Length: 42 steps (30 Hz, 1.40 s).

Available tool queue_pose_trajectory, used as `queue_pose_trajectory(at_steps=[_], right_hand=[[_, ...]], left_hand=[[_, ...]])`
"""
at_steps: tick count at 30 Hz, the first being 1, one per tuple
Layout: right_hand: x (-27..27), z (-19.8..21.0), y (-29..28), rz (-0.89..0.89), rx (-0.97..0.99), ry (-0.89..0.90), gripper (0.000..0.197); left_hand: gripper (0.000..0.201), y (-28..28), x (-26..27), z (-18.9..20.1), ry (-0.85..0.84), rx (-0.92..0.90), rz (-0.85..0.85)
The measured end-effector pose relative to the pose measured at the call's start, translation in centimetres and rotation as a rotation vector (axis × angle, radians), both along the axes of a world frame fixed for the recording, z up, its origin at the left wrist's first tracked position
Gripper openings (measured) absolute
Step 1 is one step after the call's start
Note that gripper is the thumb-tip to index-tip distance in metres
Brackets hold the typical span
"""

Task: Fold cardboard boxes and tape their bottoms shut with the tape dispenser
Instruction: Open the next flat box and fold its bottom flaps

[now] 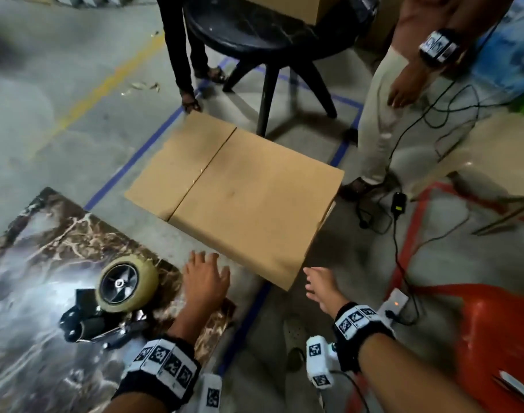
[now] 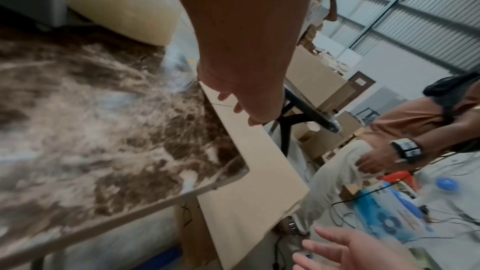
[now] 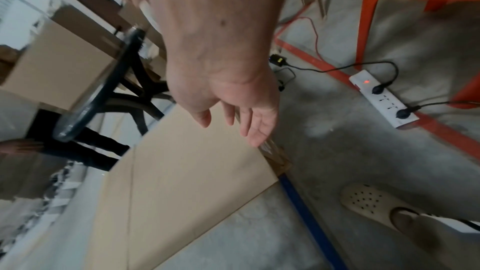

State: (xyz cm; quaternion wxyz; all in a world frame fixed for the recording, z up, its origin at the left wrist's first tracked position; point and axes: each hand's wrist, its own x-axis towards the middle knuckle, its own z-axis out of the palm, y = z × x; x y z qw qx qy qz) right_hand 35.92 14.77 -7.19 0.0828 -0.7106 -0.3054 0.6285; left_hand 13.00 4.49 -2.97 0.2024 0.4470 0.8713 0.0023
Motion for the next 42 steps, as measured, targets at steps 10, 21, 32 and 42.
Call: queue_pose_trajectory(at_steps=[10,21,32,42], right_hand=[[-3.6,-10.7,4.6,-0.225,-0.319,0.093,0.040],[-3.6,-12.4,6.1,-0.150,-0.256,0.082,0.063],[-7.8,6.1,8.9,-0.203,0.156,0.386,0.034],[-11.9,24.3,1.8,-0.105,0.455,0.530,0.029]], left_hand=[[0.039,0.1,0.3,-3.2,0.156,0.125,0.074],[0.038,-0.1,0.5,-3.3,0.137,0.123,0.075],[0.067,3.1,0.1,2.8,-0.715,0.328,0.513],[0.023,7.0,-7.5,19.9,-1.461,0.957,1.160]])
